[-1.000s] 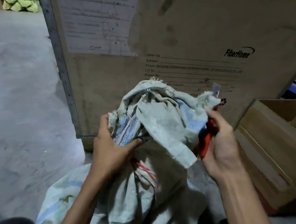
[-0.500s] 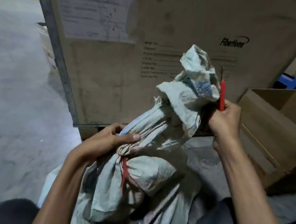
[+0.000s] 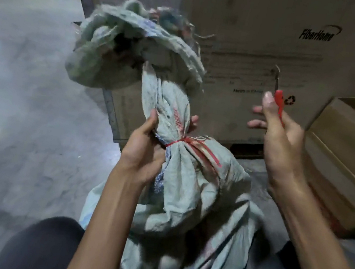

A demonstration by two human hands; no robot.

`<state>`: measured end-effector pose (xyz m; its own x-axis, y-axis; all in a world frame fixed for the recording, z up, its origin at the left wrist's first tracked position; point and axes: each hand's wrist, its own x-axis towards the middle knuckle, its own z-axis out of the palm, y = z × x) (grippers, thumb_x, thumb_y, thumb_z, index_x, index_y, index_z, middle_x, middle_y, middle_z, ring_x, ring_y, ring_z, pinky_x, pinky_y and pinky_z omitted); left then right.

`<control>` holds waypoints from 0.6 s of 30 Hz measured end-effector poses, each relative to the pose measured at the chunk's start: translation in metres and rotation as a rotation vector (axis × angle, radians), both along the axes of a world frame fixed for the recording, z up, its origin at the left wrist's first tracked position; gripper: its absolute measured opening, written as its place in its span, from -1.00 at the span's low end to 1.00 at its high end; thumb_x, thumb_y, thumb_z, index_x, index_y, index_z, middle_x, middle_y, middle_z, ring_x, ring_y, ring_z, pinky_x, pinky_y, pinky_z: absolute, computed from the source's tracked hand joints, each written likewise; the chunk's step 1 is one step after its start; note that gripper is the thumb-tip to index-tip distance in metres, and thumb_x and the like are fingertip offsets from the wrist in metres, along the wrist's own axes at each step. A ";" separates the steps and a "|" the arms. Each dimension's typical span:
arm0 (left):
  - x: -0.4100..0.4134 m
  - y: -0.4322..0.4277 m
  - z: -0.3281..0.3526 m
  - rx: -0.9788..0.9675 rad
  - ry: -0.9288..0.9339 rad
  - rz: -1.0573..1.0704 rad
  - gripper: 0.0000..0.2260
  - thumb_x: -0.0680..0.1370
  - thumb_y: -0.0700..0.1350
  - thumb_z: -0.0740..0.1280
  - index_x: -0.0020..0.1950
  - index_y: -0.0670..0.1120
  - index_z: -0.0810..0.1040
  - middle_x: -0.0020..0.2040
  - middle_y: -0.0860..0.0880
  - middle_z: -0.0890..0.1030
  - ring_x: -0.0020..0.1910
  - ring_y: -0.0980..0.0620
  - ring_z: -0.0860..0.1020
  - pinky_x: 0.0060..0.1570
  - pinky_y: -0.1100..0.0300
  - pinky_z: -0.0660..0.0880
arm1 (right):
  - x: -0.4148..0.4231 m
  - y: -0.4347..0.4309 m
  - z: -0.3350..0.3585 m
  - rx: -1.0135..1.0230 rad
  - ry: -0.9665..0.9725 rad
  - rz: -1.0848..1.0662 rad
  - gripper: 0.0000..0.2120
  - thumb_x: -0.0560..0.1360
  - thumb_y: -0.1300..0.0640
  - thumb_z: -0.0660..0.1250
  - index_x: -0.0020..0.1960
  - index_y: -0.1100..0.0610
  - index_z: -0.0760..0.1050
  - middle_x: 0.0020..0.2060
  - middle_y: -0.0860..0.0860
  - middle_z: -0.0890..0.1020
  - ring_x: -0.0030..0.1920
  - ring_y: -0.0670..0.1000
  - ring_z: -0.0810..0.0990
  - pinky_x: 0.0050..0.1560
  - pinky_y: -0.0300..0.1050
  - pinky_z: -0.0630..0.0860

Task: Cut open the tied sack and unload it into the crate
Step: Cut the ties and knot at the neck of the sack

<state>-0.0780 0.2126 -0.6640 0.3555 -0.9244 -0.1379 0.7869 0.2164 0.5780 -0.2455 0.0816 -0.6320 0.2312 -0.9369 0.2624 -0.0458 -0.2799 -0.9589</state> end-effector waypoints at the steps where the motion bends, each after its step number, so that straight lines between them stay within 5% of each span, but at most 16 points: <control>1: 0.003 0.001 0.000 -0.020 -0.002 0.031 -0.44 0.68 0.17 0.07 0.51 -0.20 0.38 0.42 -0.27 0.52 0.37 -0.21 0.54 0.29 -0.18 0.50 | 0.002 0.010 0.003 -0.009 0.008 0.055 -0.42 0.37 -0.52 0.18 -0.19 -0.05 0.65 -0.39 -0.06 0.60 -0.33 -0.12 0.55 -0.23 -0.16 0.38; 5: 0.010 0.003 0.005 0.045 -0.090 0.213 -0.53 0.67 0.13 0.16 0.30 -0.21 0.61 0.28 -0.22 0.64 0.27 -0.17 0.62 0.26 -0.11 0.55 | -0.002 0.036 0.005 -0.179 0.147 0.200 -0.21 0.40 -0.58 0.05 -0.24 0.17 0.53 -0.52 -0.02 0.41 -0.47 -0.05 0.41 -0.29 -0.01 0.39; 7: 0.011 0.005 0.008 0.158 -0.259 0.312 -0.56 0.65 0.14 0.21 0.12 -0.18 0.70 0.04 -0.16 0.75 -0.05 -0.06 0.75 -0.12 0.08 0.69 | -0.004 0.042 0.004 -0.237 0.265 0.249 -0.14 0.40 -0.60 -0.06 -0.21 0.21 0.48 -0.45 0.08 0.54 -0.40 0.02 0.54 -0.22 0.08 0.57; 9: 0.016 0.009 0.010 0.287 -0.488 0.441 -0.57 0.64 0.15 0.25 -0.06 -0.21 0.65 -0.19 -0.09 0.74 -0.33 0.03 0.69 -0.39 0.27 0.58 | -0.005 0.044 0.002 -0.292 0.340 0.262 -0.25 0.44 -0.57 -0.15 -0.21 -0.01 0.56 -0.40 0.07 0.58 -0.33 0.01 0.58 -0.19 0.08 0.57; 11: 0.021 0.012 0.011 0.343 -0.612 0.517 -0.63 0.63 0.16 0.28 -0.01 -0.17 0.55 -0.20 -0.15 0.57 -0.36 0.01 0.52 -0.39 0.25 0.46 | -0.004 0.046 -0.001 -0.378 0.391 0.262 -0.39 0.51 -0.50 -0.13 -0.33 -0.16 0.48 -0.51 -0.03 0.48 -0.41 -0.07 0.48 -0.33 -0.01 0.43; 13: 0.023 0.013 0.011 0.335 -0.613 0.515 -0.68 0.62 0.15 0.30 0.09 -0.11 0.52 -0.20 -0.16 0.45 -0.42 0.03 0.44 -0.43 0.27 0.42 | -0.002 0.047 -0.006 -0.469 0.477 0.227 -0.36 0.49 -0.51 -0.11 -0.35 -0.04 0.40 -0.53 -0.03 0.43 -0.39 -0.01 0.50 -0.36 -0.02 0.38; 18: 0.026 0.018 0.010 0.242 -0.488 0.506 -0.61 0.64 0.03 0.29 -0.25 -0.07 0.77 -0.24 0.01 0.75 -0.37 0.12 0.70 -0.43 0.31 0.58 | 0.003 0.048 -0.018 -0.647 0.654 0.106 -0.36 0.41 -0.56 -0.05 -0.39 -0.03 0.38 -0.53 -0.07 0.43 -0.29 0.02 0.48 -0.36 -0.10 0.36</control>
<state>-0.0515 0.2303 -0.6544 0.8027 -0.5954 -0.0347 0.2666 0.3061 0.9139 -0.2425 0.1292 -0.6496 0.5940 -0.6190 0.5137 -0.4664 -0.7854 -0.4071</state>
